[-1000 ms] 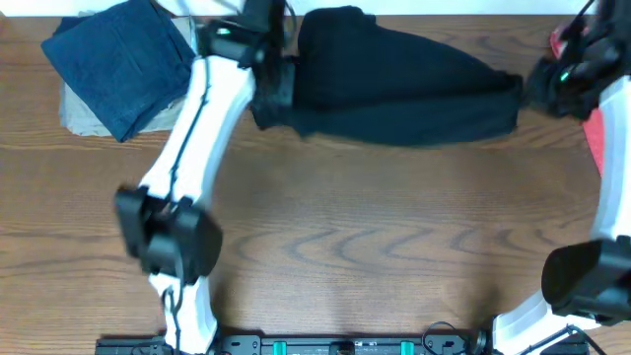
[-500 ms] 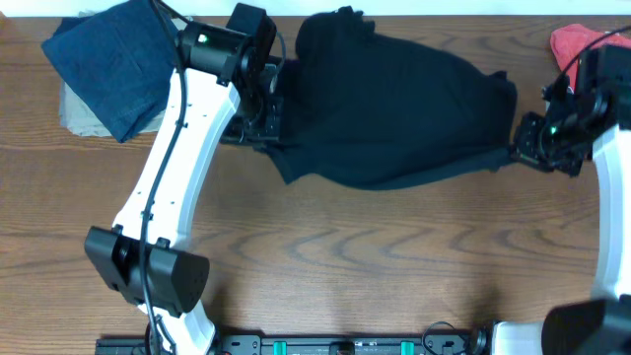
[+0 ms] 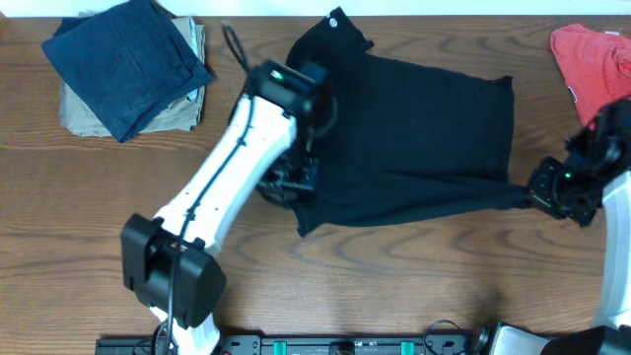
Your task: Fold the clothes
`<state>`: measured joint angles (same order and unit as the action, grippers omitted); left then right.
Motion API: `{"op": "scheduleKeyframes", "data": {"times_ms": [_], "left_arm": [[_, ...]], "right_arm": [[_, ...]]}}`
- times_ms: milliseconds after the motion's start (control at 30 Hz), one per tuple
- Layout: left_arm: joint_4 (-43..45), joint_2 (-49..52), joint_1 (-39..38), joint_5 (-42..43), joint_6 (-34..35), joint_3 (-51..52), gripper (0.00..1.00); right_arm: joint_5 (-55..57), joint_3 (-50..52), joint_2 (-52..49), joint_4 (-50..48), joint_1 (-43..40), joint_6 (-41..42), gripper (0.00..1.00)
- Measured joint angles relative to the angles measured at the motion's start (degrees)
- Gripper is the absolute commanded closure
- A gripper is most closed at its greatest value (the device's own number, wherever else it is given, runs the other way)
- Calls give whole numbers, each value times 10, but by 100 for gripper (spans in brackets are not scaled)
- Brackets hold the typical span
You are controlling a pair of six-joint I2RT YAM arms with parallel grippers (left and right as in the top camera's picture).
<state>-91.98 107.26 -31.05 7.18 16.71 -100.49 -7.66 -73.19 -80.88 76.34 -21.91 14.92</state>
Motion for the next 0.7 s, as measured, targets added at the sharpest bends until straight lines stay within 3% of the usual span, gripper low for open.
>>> {"op": "scheduleKeyframes", "data": {"times_ms": [300,700], "left_arm": [[15,-19,-21,-13,56,91,94],[3,-219,-21,-41,103,98,94]], "right_arm": [[-3,5,3,21,-44,2,99],[-3,6,101,54,-44,16,98]]}}
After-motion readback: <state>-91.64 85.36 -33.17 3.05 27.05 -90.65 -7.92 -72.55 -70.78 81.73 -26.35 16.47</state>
